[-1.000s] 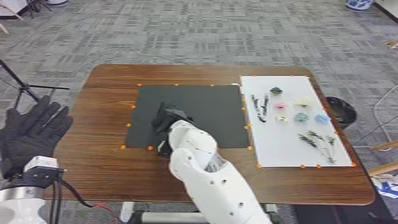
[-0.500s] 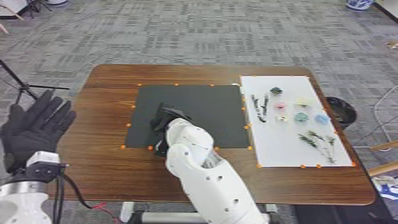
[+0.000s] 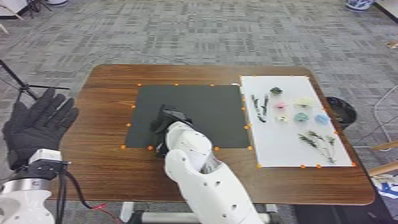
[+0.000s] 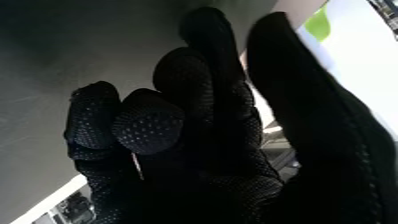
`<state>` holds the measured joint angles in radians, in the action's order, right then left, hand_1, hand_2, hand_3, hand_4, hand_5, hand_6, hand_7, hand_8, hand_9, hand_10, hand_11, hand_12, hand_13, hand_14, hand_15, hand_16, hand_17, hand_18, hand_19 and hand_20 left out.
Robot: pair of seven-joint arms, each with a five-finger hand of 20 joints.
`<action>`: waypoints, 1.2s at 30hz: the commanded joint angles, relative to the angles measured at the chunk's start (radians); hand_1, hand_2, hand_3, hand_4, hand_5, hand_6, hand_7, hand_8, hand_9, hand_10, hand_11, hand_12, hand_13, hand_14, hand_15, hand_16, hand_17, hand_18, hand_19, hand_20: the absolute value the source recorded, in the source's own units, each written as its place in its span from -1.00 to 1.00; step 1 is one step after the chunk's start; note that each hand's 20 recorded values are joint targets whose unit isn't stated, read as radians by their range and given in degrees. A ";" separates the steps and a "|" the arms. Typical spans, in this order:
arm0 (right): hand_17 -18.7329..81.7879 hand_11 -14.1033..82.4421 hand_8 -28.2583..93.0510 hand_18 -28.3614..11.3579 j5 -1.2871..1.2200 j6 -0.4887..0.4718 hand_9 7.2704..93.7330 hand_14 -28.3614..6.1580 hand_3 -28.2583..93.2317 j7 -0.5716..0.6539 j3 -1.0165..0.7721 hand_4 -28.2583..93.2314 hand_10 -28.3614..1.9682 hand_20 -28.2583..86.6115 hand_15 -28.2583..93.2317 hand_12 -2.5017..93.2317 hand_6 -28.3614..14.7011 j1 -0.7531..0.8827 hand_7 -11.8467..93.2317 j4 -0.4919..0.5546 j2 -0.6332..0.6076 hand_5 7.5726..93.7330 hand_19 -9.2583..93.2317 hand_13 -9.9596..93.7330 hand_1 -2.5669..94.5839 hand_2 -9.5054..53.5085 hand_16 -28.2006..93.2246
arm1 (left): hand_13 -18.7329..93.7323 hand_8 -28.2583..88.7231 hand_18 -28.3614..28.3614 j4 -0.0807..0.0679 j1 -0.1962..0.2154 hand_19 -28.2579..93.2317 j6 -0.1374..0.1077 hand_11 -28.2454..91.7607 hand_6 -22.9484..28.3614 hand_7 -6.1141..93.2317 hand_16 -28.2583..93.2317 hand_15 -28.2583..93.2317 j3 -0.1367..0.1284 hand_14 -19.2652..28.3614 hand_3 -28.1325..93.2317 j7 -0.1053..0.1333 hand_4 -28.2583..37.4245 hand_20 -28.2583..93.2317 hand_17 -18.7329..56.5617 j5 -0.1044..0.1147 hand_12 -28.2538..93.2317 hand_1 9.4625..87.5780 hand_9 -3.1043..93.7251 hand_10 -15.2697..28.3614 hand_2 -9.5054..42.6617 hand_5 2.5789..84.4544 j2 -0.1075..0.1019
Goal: Arrange flowers
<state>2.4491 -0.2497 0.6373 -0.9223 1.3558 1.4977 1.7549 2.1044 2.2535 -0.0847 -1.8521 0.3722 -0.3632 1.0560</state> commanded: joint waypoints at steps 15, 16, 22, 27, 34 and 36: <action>0.27 0.10 -0.35 -0.82 -0.117 0.070 0.60 -0.11 0.68 0.057 0.048 -0.82 -0.20 -0.08 0.68 -0.33 0.09 0.006 0.16 0.112 -0.140 0.43 0.98 0.56 -0.28 -0.48 0.10 | -0.19 -0.66 0.56 -0.001 0.022 0.09 0.002 -0.21 0.22 -0.70 -0.59 -0.11 -0.017 0.46 0.62 -0.013 -1.00 -0.37 -0.69 0.015 -0.39 -0.63 -0.23 0.38 -0.05 -0.04 0.026; 0.27 0.07 -0.35 -0.81 -0.112 0.066 0.59 -0.11 0.68 0.059 0.048 -0.82 -0.21 -0.08 0.68 -0.34 0.08 0.008 0.18 0.113 -0.144 0.42 0.98 0.56 -0.28 -0.45 0.10 | -0.19 -0.66 0.56 0.000 0.025 0.09 0.002 -0.21 0.22 -0.70 -0.59 -0.11 -0.017 0.46 0.63 -0.016 -1.00 -0.37 -0.69 0.015 -0.39 -0.63 -0.23 0.38 -0.05 -0.04 0.029; 0.27 -0.18 -0.45 -0.81 -0.201 -0.032 0.62 -0.09 0.69 0.033 0.006 -0.80 -0.30 -0.13 0.66 -0.48 0.02 0.026 0.28 0.133 -0.134 0.40 0.99 0.55 -0.33 -0.34 0.08 | -0.19 -0.66 0.56 -0.001 0.019 0.09 0.005 -0.21 0.23 -0.70 -0.59 -0.11 -0.014 0.46 0.63 -0.023 -1.00 -0.37 -0.69 0.015 -0.39 -0.63 -0.23 0.38 -0.05 -0.04 0.026; 0.19 -0.36 -0.28 -0.67 -0.290 -0.100 0.38 -0.03 0.65 0.004 -0.032 -0.93 -0.40 -0.14 0.65 -0.58 -0.02 0.063 0.43 0.116 -0.105 0.23 0.92 0.47 -0.18 -0.09 0.05 | -0.19 -0.66 0.56 -0.004 0.004 0.09 -0.012 -0.21 0.23 -0.70 -0.59 -0.11 0.012 0.46 0.60 -0.040 -1.00 -0.37 -0.69 -0.004 -0.39 -0.62 -0.22 0.38 -0.04 -0.04 0.027; 0.17 -0.38 -0.27 -0.65 -0.265 -0.135 0.34 -0.05 0.63 -0.028 -0.031 -0.95 -0.40 -0.12 0.65 -0.61 -0.02 0.082 0.48 0.119 -0.073 0.18 0.90 0.45 -0.17 -0.03 0.02 | -0.19 -0.66 0.56 -0.008 -0.019 0.09 -0.012 -0.21 0.22 -0.69 -0.59 -0.11 0.038 0.46 0.60 -0.060 -1.00 -0.37 -0.69 -0.009 -0.39 -0.63 -0.22 0.38 -0.03 -0.04 0.018; 0.17 -0.38 -0.27 -0.65 -0.246 -0.130 0.34 -0.06 0.64 -0.034 -0.021 -0.95 -0.41 -0.11 0.65 -0.61 -0.02 0.082 0.48 0.123 -0.071 0.18 0.89 0.44 -0.17 -0.02 0.01 | -0.19 -0.66 0.56 -0.007 -0.019 0.09 -0.008 -0.21 0.23 -0.69 -0.59 -0.10 0.046 0.46 0.60 -0.071 -1.00 -0.37 -0.69 -0.008 -0.39 -0.63 -0.22 0.38 -0.03 -0.04 0.020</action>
<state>2.1397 -0.3484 0.6214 -0.9762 1.4039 1.6378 1.6557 2.0994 2.2443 -0.0901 -1.8301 0.3350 -0.3625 1.0753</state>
